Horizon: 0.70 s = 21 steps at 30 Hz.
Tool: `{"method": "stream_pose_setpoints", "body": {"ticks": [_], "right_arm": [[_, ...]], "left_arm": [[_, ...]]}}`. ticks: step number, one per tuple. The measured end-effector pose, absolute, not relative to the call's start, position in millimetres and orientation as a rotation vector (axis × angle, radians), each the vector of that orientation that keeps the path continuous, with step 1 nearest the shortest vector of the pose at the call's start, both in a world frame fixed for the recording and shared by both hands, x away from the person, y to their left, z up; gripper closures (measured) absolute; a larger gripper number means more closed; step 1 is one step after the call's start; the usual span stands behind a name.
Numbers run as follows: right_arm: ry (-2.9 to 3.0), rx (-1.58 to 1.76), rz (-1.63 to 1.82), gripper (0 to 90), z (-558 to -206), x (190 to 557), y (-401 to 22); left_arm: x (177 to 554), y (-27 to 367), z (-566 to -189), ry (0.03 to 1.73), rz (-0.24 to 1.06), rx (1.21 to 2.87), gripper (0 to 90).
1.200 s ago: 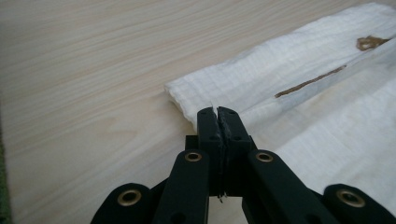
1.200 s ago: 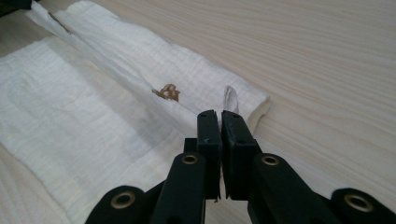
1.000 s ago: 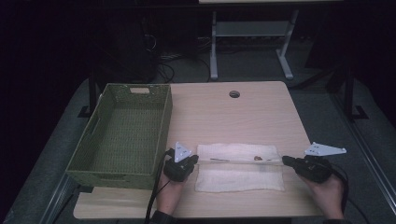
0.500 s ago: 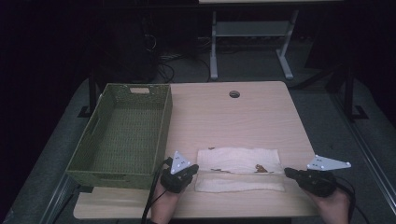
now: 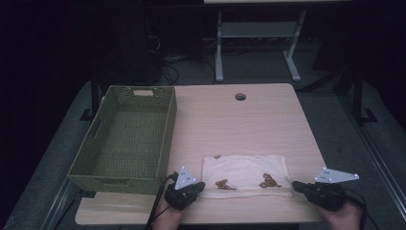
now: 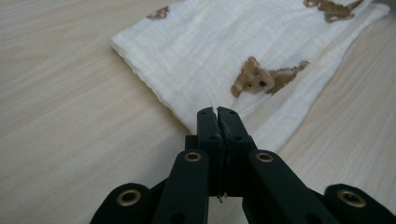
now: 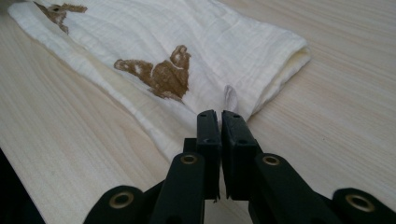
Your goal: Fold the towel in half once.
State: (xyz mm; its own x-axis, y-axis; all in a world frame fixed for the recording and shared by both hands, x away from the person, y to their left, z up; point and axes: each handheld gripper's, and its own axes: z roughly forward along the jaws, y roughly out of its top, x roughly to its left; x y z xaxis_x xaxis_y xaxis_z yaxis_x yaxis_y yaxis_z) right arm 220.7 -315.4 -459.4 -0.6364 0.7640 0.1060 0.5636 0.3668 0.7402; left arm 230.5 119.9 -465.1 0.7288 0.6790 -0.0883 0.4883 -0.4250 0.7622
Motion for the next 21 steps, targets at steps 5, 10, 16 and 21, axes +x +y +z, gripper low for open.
{"method": "stream_pose_setpoints", "body": {"ticks": [5,10,16,21], "right_arm": [[2.392,1.174,1.12,85.7,-461.3,215.9,-314.3],[2.41,1.174,1.129,78.6,-462.9,208.2,-314.2],[2.356,1.204,1.202,64.3,-458.0,210.4,-317.0],[2.346,1.175,1.179,60.2,-454.1,215.3,-314.5]], "left_arm": [[227.9,120.0,-466.6,0.875,0.29,2.122,88.0],[226.5,120.2,-466.8,0.869,0.285,2.121,86.1],[228.5,119.9,-461.1,0.87,0.299,2.099,62.4],[235.9,115.7,-458.5,0.86,0.31,2.112,53.1]]}}
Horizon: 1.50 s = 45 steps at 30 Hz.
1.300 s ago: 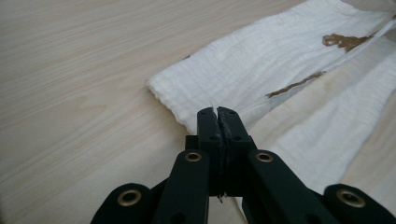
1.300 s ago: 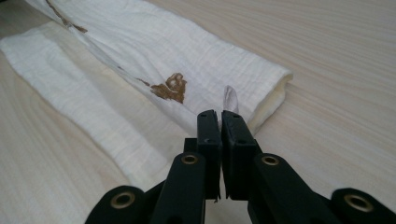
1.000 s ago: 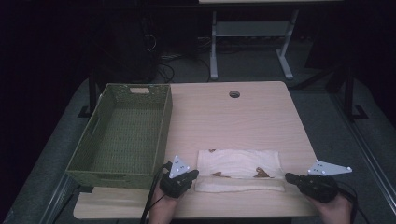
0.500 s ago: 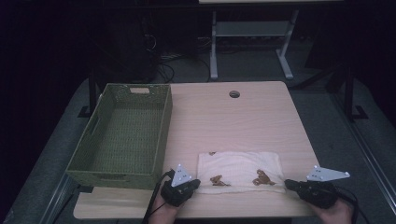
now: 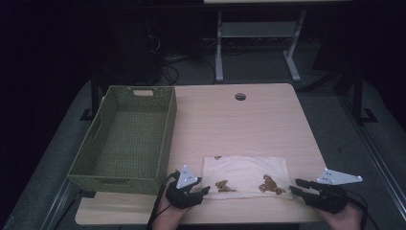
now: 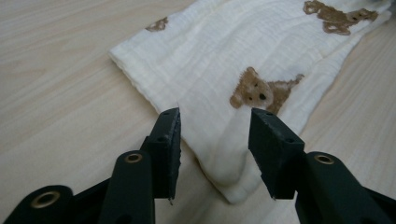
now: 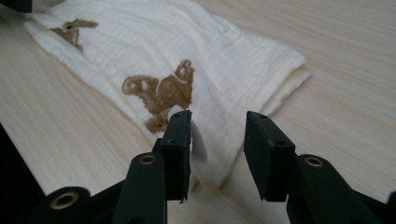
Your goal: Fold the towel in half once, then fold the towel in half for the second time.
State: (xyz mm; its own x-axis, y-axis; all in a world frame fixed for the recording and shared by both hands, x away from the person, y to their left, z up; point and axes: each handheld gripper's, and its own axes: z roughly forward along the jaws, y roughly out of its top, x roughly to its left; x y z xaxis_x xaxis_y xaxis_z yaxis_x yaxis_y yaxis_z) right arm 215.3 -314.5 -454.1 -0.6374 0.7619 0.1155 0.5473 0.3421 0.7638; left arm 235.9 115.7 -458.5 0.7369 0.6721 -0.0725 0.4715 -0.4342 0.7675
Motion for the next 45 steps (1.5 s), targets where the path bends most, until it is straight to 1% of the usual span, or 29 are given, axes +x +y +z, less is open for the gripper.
{"method": "stream_pose_setpoints", "body": {"ticks": [2,7,15,18,22,29,38,42,45], "right_arm": [[2.339,1.172,1.2,57.3,-451.8,218.7,-314.7],[2.308,1.147,1.224,55.3,-441.6,229.8,-314.0],[2.331,1.142,1.194,55.2,-443.6,262.9,-306.3],[2.326,1.153,1.197,55.3,-444.9,275.8,-305.6],[2.315,1.157,1.163,55.5,-447.6,293.6,-305.4],[2.312,1.205,1.103,56.6,-455.4,318.7,-308.1],[2.365,1.277,1.028,62.8,-471.8,330.3,-311.6],[2.365,1.258,1.054,69.2,-473.5,329.7,-312.5],[2.375,1.239,1.062,76.0,-473.9,328.4,-311.3]], "left_arm": [[239.9,114.4,-455.8,0.861,0.314,2.106,51.7],[253.9,108.3,-448.0,0.859,0.331,2.082,50.0],[285.6,97.7,-446.1,0.864,0.36,2.085,48.7],[299.0,95.8,-448.1,0.879,0.387,2.093,48.6],[316.8,93.3,-451.7,0.92,0.388,2.093,48.6],[331.4,91.6,-457.7,0.962,0.397,2.099,49.0],[339.7,97.2,-461.2,0.998,0.414,2.127,49.0],[342.3,98.4,-463.6,1.007,0.416,2.141,49.0],[343.1,97.5,-466.5,1.015,0.404,2.148,49.3]]}}
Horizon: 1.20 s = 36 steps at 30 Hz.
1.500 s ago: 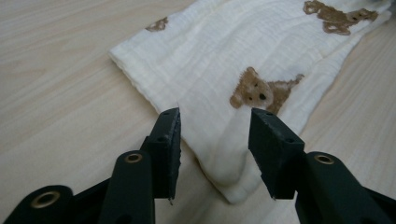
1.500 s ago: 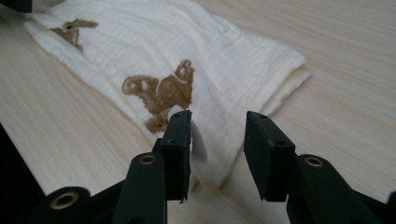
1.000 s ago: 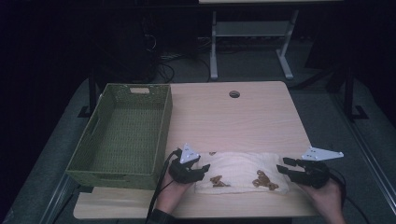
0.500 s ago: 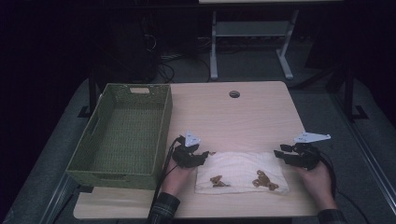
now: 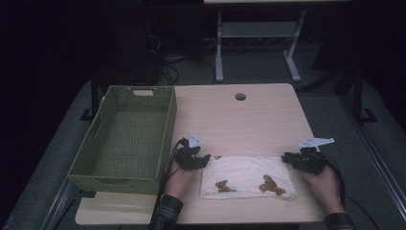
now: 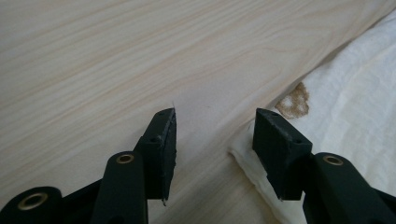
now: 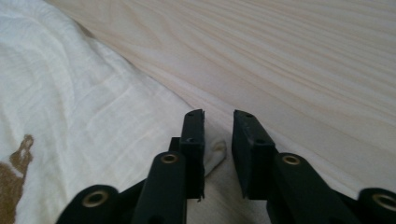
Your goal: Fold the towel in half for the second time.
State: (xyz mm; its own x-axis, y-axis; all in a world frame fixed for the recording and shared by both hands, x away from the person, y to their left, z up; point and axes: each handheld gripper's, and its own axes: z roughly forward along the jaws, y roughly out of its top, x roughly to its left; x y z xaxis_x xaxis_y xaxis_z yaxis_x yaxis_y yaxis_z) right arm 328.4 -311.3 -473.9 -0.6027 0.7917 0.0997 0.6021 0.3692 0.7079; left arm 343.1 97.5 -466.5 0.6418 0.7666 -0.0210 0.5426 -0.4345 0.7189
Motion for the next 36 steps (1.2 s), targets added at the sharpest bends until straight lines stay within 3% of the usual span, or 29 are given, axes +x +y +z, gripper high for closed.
{"method": "stream_pose_setpoints", "body": {"ticks": [5,9,13,15,21,36], "right_arm": [[2.389,1.239,1.068,81.9,-473.7,328.1,-310.1],[2.394,1.234,1.068,84.2,-473.6,328.3,-309.4],[2.392,1.242,1.072,85.1,-473.6,328.3,-309.1],[2.397,1.247,1.063,85.9,-472.9,328.1,-308.6],[2.372,1.253,1.027,86.7,-467.7,332.3,-310.3],[2.253,1.244,1.126,86.9,-442.7,377.2,-314.2]], "left_arm": [[345.0,97.6,-469.0,1.004,0.396,2.158,53.4],[346.2,96.7,-470.2,0.956,0.379,2.167,61.8],[346.0,95.8,-469.4,0.919,0.312,2.185,83.0],[346.3,95.6,-469.1,0.933,0.3,2.181,86.2],[349.4,98.3,-467.3,1.002,0.32,2.132,87.8],[383.0,94.7,-428.6,1.0,0.552,2.026,87.8]]}}
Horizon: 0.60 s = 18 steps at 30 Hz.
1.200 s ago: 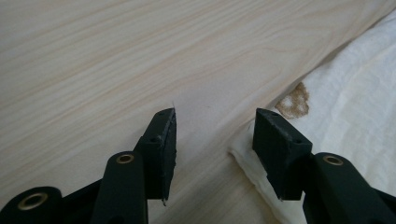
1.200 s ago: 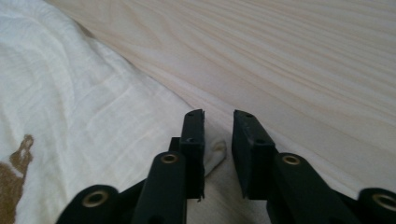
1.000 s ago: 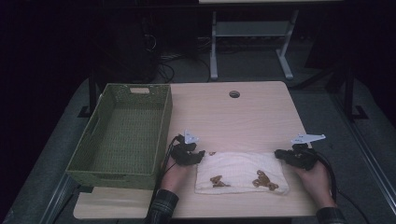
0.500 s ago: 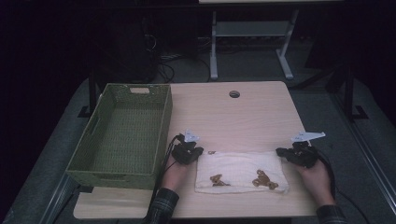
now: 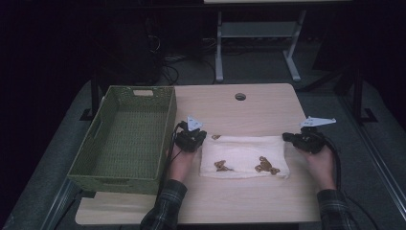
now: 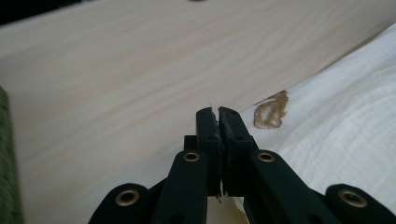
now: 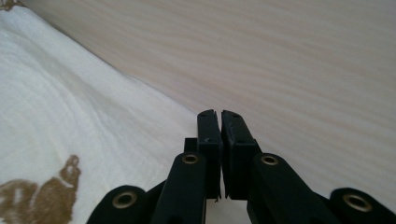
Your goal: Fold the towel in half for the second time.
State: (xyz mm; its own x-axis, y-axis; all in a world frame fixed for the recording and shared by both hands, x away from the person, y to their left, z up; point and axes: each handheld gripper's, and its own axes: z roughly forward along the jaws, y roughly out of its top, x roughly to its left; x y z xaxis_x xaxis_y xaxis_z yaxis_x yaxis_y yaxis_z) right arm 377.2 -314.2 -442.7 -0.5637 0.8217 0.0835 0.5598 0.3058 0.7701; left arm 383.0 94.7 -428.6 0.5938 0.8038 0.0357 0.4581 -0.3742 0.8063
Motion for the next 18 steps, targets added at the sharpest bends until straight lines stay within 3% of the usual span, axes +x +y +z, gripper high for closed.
{"method": "stream_pose_setpoints", "body": {"ticks": [8,18], "right_arm": [[2.189,1.211,1.172,86.8,-425.8,384.8,-314.7],[2.206,1.21,1.228,86.8,-443.7,359.4,-316.6]], "left_arm": [[384.6,92.2,-420.6,0.986,0.604,2.005,87.5],[362.7,99.6,-437.9,0.992,0.574,2.002,87.6]]}}
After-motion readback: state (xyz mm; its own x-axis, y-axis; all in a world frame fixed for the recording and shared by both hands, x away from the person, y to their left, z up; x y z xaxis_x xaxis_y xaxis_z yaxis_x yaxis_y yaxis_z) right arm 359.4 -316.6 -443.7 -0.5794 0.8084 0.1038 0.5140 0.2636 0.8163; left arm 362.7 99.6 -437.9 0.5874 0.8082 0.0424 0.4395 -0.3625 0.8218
